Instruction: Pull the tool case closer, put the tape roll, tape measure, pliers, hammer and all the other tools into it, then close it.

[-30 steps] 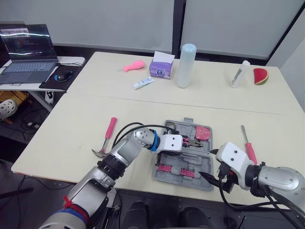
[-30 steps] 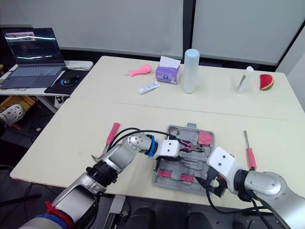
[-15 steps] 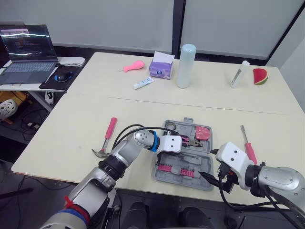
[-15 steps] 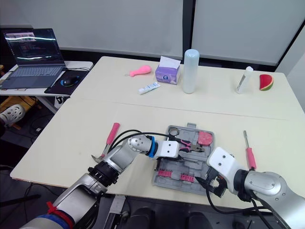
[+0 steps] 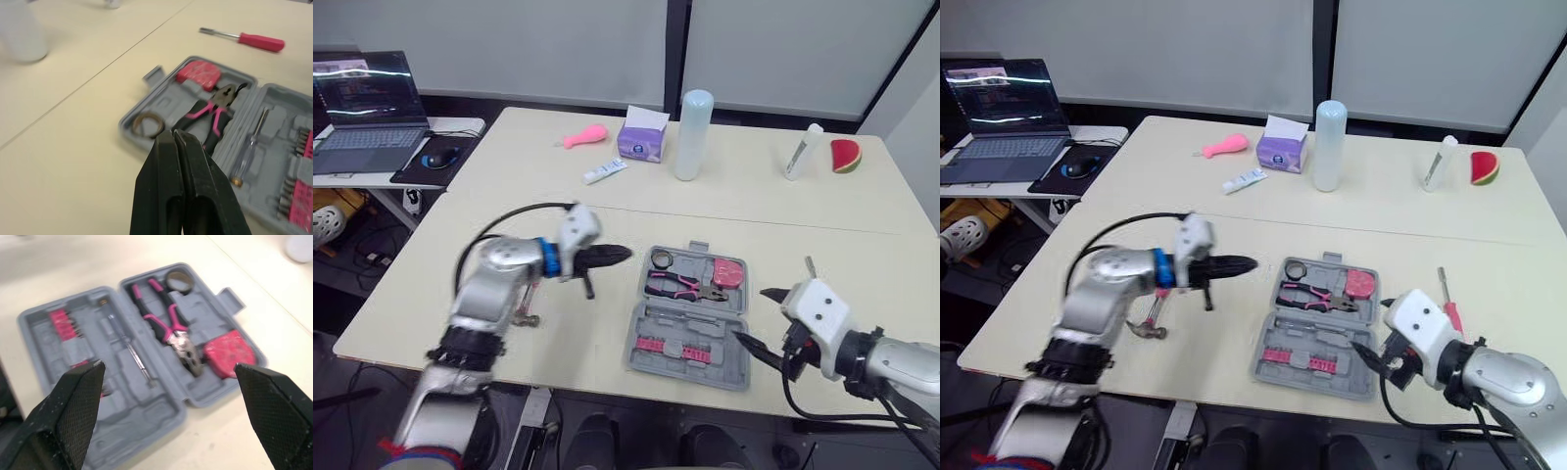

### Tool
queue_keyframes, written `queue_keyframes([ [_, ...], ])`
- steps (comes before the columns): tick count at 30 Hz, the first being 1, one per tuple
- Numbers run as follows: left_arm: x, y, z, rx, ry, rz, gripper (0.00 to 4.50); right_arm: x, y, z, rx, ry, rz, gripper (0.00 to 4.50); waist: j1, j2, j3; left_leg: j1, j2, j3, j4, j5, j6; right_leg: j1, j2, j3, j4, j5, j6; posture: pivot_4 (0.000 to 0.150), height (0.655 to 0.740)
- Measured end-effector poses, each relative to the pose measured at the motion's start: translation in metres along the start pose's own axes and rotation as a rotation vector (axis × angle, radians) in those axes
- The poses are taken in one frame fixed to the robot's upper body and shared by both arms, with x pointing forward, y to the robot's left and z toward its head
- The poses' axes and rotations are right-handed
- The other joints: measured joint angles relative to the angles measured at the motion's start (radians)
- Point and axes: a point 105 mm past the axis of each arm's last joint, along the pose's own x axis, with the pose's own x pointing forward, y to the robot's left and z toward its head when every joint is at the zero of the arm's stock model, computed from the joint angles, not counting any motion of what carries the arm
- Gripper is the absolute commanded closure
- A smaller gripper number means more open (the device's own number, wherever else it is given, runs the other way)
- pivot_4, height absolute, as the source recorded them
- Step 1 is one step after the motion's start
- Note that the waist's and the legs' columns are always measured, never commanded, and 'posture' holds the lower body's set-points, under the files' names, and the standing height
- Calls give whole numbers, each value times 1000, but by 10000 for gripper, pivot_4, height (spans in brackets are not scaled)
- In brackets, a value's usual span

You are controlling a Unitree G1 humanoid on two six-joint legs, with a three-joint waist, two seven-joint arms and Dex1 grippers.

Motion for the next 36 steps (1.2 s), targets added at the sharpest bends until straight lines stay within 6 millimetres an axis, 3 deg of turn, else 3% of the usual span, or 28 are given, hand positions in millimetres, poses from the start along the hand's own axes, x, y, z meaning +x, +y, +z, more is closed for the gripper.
queue_keyframes([
  [5, -72, 39, -28, -106, -24, 357, 44739, -32, -41, -31, 19, 10, -254, 0, 2, 0, 0, 0, 0, 0, 0, 0, 0, 0, -1, 0, 0, 0, 0, 1500, 7161],
  [6, -91, 42, -40, -132, -15, 431, 44739, -40, -47, -40, 45, 12, -305, 0, 1, 0, 0, 1, 0, 0, -1, 0, 0, 0, -1, 0, 0, 0, 0, 1500, 7161],
  [9, -127, 37, -79, -241, 33, 578, 39303, -57, -55, -64, 115, 19, -408, 0, -3, 0, 0, 3, 1, 0, -1, 0, 1, 0, -1, 0, 0, 0, 0, 1500, 7161],
  [15, -179, 21, -125, -351, 104, 777, 21011, -80, -45, -108, 258, 57, -517, 0, -6, 0, -1, 6, 2, 1, -3, -3, 4, 2, -1, 2, 1, 0, 0, 1500, 7161],
  [18, -186, 9, -139, -383, 138, 781, 11672, -86, -40, -123, 301, 75, -541, 0, -8, 1, -1, 7, 1, 2, -4, -3, 4, 2, -2, 2, 1, 0, 0, 1500, 7161],
  [21, -188, 6, -141, -393, 131, 784, 2088, -91, -37, -130, 299, 88, -534, 0, -9, 1, -1, 8, 2, 2, -4, -3, 4, 2, -1, 2, 1, 0, 0, 1500, 7161],
  [22, -188, 7, -140, -391, 128, 785, 300, -92, -37, -131, 297, 85, -532, 0, -11, 1, -1, 8, 2, 3, -4, -3, 4, 2, -1, 3, 1, 0, 0, 1500, 7161],
  [27, -189, 8, -138, -381, 122, 789, 300, -91, -37, -130, 275, 85, -503, 0, -20, 1, -1, 9, 2, 3, -5, -3, 4, 3, -1, 3, 1, 0, 0, 1500, 7161],
  [30, -190, 9, -137, -376, 119, 797, 300, -82, -39, -119, 242, 72, -458, 0, -28, 1, -1, 10, 2, 4, -5, -3, 4, 3, -1, 4, 1, 0, 0, 1500, 7161],
  [32, -191, 10, -137, -374, 120, 804, 300, -71, -38, -102, 211, 46, -374, 0, -31, 1, -1, 13, 3, 6, -7, -3, 4, 4, -1, 5, 2, 0, 0, 1500, 7161],
  [36, -191, 7, -133, -370, 128, 796, 300, -40, -27, -50, 98, -35, -109, 0, -30, 1, -2, 15, 4, 9, -8, -3, 4, 5, -1, 8, 1, 0, 0, 1500, 7161],
])
